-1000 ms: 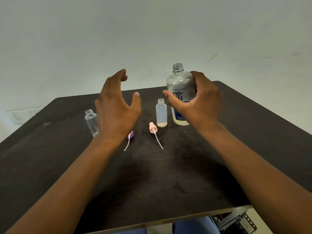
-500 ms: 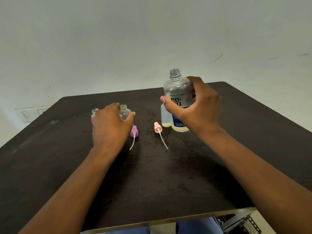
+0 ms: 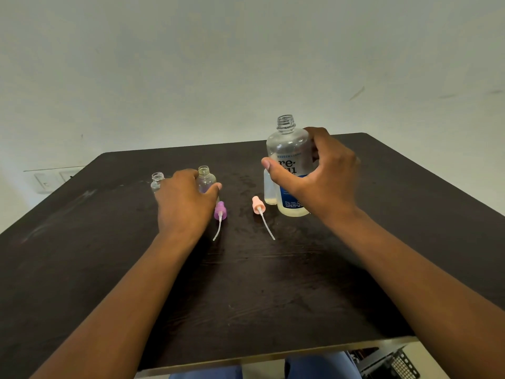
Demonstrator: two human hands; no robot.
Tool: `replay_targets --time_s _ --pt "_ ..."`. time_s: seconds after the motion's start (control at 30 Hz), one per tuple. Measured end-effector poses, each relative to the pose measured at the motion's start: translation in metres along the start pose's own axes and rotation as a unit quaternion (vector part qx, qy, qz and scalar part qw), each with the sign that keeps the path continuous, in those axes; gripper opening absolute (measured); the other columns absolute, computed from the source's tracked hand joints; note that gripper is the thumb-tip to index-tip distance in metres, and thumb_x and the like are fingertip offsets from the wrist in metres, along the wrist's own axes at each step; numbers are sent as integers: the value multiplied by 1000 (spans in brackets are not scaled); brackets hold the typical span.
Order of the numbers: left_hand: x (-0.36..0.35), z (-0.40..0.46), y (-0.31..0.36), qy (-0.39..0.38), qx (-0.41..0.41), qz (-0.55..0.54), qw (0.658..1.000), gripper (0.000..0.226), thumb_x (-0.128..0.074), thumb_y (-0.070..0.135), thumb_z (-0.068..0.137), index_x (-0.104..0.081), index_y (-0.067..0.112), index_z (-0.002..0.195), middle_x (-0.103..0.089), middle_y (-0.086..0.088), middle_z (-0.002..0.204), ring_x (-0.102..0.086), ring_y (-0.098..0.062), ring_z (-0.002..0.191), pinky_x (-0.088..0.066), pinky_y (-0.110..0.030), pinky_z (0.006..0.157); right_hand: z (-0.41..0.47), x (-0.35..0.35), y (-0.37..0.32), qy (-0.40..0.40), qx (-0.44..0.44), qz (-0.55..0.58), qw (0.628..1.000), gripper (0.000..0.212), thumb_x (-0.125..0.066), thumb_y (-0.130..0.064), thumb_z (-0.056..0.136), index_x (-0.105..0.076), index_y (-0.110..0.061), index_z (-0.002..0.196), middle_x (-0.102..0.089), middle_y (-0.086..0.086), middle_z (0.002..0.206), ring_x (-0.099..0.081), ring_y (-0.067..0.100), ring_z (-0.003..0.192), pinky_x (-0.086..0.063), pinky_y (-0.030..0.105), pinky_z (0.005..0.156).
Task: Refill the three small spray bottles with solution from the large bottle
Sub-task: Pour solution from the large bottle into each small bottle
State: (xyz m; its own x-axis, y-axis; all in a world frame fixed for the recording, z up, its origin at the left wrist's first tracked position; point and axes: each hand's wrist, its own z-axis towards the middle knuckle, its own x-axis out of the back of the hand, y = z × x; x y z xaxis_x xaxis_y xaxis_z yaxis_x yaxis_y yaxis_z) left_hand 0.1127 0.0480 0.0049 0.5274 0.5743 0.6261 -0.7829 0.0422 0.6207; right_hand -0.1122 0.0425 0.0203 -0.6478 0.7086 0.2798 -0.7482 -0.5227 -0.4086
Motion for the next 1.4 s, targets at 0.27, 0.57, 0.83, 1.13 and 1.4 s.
replay_targets --time_s 0.27,0.57,0.83,1.13,1.4 --pt "6 -3 8 68 -74 -91 991 47 -79 51 86 -76 23 123 -78 8 109 -70 -7 101 -46 -21 87 1 2 1 2 0 0 1000 62 -75 -76 76 -67 -20 101 -71 -8 85 -65 11 72 -56 34 64" --pt "0 -14 16 14 -110 -215 970 50 -84 54 79 -76 28 121 -77 17 106 -51 0 49 -44 -17 60 5 5 5 21 12 -17 1000 65 -80 -71 75 -68 -17 110 -71 -3 98 -64 18 85 -55 39 69" --pt "-3 -19 18 -66 -116 -305 943 30 -88 43 78 -80 31 105 -79 16 91 -37 -7 45 -33 -21 46 8 4 16 10 40 -62 997 72 -81 -67 77 -66 -16 126 -66 4 107 -58 23 94 -40 25 79" --pt "-3 -22 19 -85 -138 -255 953 33 -87 49 78 -80 34 106 -78 19 93 -59 -35 50 -49 -35 48 8 -2 20 -26 69 -66 995 73 -83 -63 76 -64 -21 132 -65 5 111 -57 26 99 -48 39 83" --pt "-9 -21 18 -74 -150 -221 961 31 -87 45 78 -79 34 106 -77 19 93 -55 9 52 -38 -10 55 8 -5 24 -36 73 -93 992 76 -85 -61 72 -62 -29 137 -62 4 116 -56 26 107 -50 44 85"
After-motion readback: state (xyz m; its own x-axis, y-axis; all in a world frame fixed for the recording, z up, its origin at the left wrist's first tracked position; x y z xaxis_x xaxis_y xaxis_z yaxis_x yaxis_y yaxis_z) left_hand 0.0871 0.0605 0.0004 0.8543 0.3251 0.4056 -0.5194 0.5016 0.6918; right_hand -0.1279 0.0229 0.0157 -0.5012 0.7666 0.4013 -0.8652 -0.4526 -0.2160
